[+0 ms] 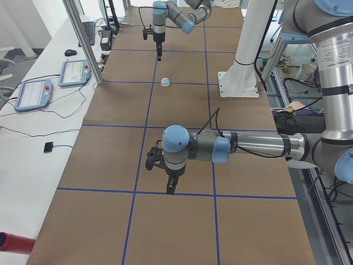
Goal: Place and press bell with both arms
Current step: 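Move the right gripper above the bell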
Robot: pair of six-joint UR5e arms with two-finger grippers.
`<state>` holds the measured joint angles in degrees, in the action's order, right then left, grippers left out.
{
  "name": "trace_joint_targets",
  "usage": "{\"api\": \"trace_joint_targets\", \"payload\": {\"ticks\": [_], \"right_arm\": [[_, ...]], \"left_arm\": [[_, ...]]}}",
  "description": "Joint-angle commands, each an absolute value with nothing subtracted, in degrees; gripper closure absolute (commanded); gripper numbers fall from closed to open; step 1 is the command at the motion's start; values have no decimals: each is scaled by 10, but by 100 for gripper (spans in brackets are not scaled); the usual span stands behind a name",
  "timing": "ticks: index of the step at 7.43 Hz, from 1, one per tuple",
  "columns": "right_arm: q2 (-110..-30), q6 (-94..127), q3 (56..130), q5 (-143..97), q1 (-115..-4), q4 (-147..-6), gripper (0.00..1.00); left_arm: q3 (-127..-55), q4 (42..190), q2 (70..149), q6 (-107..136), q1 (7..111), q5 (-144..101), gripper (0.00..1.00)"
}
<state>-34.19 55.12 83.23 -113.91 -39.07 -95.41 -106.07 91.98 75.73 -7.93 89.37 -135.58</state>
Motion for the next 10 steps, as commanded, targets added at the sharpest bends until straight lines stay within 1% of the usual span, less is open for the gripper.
{"api": "trace_joint_targets", "payload": {"ticks": [1, 2, 4, 6, 10], "right_arm": [[-280, 572, 732, -1121, -366, -941, 62], [-282, 570, 716, -1121, -359, -937, 99], [-294, 566, 711, -1120, -347, -933, 100], [-324, 566, 707, -1120, -345, -894, 100], [-331, 566, 700, -1115, -336, -892, 100]], "left_arm": [[-1062, 919, 754, -78, 901, -1366, 0], [-1062, 919, 754, -78, 901, -1366, 0], [-1061, 919, 754, -77, 900, -1366, 0], [-1061, 919, 755, -76, 900, -1366, 0], [-1055, 918, 758, -76, 899, -1366, 0]]}}
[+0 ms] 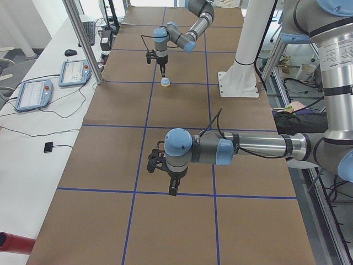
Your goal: Place and press bell with both arms
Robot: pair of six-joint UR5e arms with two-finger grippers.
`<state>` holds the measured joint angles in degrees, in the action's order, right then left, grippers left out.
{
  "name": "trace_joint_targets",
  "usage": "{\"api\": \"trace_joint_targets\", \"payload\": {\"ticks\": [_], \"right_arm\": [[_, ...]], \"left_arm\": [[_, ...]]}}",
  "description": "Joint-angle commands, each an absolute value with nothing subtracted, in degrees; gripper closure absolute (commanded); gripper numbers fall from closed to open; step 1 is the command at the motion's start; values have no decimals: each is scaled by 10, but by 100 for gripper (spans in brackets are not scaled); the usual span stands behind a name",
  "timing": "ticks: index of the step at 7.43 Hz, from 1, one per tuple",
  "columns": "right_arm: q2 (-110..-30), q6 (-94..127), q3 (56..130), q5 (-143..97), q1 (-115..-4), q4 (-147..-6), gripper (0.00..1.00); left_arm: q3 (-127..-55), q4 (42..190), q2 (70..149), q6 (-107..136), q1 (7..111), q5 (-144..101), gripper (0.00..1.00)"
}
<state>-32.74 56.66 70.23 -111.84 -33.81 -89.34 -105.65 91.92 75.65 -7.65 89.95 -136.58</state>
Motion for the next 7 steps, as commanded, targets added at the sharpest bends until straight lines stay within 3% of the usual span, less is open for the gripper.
{"api": "trace_joint_targets", "payload": {"ticks": [1, 7], "right_arm": [[-330, 566, 697, -1115, -336, -890, 100], [-330, 566, 693, -1110, -328, -890, 100]], "left_arm": [[-1056, 922, 758, -59, 899, -1366, 0], [-1056, 925, 757, -49, 899, -1367, 0]]}}
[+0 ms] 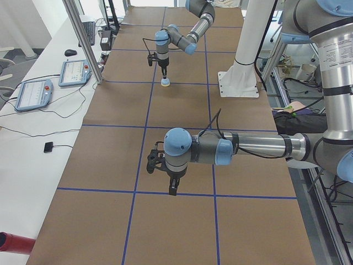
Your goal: Place and press bell with both arms
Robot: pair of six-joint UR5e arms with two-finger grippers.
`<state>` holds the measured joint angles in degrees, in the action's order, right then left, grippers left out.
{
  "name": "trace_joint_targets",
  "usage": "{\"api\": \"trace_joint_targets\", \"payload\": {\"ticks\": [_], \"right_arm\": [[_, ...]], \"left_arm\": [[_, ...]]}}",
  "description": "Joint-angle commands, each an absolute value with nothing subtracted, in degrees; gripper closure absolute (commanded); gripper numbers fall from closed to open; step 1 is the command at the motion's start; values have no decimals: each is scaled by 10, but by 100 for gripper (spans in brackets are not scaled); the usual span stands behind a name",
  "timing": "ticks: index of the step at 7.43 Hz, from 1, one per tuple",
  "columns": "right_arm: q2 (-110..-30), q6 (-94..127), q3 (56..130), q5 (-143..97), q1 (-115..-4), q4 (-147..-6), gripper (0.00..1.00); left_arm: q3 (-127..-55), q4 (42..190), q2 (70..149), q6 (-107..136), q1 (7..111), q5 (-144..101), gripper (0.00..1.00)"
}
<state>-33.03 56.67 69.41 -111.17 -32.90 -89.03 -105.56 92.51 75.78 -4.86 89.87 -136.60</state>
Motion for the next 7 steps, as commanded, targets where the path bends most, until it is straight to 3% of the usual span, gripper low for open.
{"api": "trace_joint_targets", "payload": {"ticks": [1, 6, 7], "right_arm": [[-330, 566, 693, -1110, -329, -890, 100], [-321, 564, 709, -1114, -343, -890, 100], [-321, 569, 719, -1114, -354, -891, 63]], "left_arm": [[-1056, 925, 757, -49, 899, -1366, 0], [-1056, 925, 756, -50, 899, -1366, 0], [-1055, 925, 756, -50, 899, -1366, 0]]}}
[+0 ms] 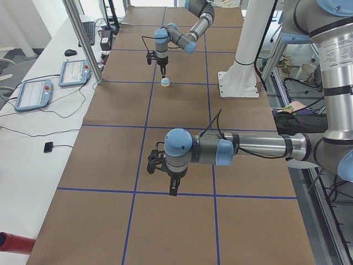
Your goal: Place and press bell with both arms
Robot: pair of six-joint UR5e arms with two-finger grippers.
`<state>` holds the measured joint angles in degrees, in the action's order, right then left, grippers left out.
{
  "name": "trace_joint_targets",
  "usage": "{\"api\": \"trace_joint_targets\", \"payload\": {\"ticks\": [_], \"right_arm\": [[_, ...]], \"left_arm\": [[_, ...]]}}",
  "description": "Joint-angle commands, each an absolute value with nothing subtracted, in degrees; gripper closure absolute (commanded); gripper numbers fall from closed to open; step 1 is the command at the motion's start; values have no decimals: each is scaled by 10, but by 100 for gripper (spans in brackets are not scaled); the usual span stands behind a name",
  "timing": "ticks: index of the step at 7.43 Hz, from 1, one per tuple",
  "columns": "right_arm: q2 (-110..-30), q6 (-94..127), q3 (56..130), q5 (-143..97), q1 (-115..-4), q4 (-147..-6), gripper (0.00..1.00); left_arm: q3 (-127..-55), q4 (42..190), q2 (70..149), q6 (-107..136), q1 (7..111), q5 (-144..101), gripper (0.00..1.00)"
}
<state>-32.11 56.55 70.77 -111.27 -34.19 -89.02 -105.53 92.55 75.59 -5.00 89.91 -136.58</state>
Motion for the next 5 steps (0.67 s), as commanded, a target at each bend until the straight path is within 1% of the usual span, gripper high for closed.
{"api": "trace_joint_targets", "payload": {"ticks": [1, 2, 3, 4, 5], "right_arm": [[-324, 565, 719, -1114, -369, -891, 17], [-328, 565, 722, -1114, -385, -891, 1], [-343, 553, 729, -1134, -418, -892, 1], [-373, 503, 754, -1171, -459, -894, 1], [-425, 456, 785, -1201, -505, -894, 1]], "left_arm": [[-1055, 925, 756, -51, 899, -1366, 0], [-1055, 925, 755, -51, 899, -1366, 0], [-1055, 925, 755, -50, 899, -1366, 0], [-1056, 925, 755, -48, 899, -1366, 0], [-1062, 919, 755, -47, 899, -1365, 0]]}}
